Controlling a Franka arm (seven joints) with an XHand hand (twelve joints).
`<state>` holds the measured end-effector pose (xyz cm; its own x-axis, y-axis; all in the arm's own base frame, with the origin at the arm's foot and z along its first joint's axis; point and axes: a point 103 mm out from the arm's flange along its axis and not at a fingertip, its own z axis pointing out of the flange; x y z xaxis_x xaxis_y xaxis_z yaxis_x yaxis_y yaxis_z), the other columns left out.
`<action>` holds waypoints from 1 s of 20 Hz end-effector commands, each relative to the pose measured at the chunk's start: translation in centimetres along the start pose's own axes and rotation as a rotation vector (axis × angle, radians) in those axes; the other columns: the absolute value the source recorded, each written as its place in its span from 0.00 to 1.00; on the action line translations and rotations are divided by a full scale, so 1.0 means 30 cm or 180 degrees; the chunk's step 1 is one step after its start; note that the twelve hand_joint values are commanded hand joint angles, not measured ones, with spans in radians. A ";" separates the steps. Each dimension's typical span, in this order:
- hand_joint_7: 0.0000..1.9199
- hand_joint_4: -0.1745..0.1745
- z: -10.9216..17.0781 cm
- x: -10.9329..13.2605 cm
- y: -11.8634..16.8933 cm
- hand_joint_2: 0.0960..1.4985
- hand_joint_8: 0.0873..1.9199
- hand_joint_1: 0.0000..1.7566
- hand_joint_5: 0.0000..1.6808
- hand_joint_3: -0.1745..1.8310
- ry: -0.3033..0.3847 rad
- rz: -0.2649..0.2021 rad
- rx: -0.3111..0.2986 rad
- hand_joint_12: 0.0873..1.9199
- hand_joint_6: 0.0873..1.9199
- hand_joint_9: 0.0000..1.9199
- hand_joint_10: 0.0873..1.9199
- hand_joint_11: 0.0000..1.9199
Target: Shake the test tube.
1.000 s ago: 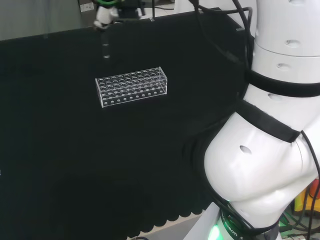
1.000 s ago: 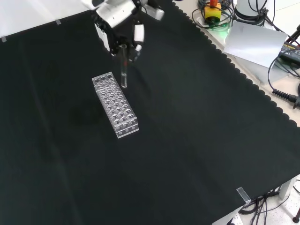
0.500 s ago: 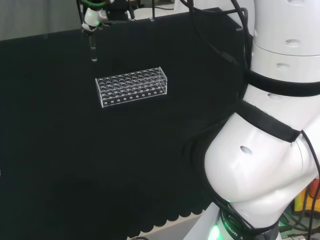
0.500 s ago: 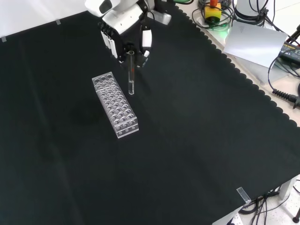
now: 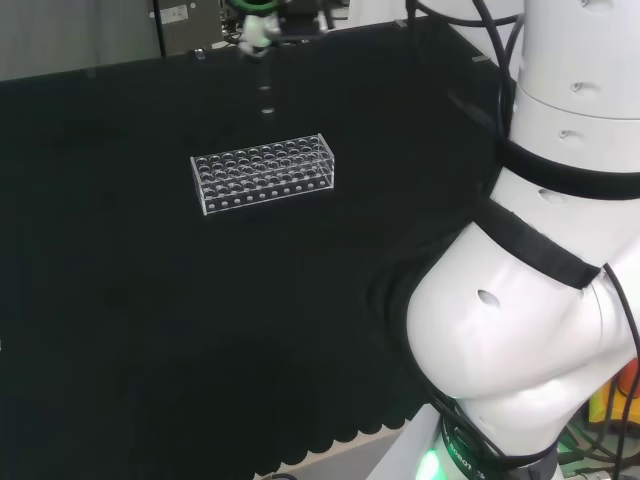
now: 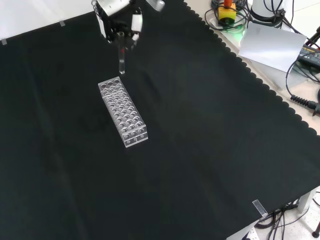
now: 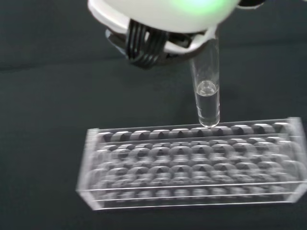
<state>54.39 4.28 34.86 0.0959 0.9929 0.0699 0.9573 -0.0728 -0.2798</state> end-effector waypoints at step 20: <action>0.91 0.00 -0.033 0.114 0.027 0.40 0.21 0.70 0.80 0.40 0.0018 -0.0267 -0.0078 0.40 0.23 0.89 0.37 0.71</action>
<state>54.83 2.06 35.47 0.1291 0.9906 0.0462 0.9551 -0.1116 -0.2744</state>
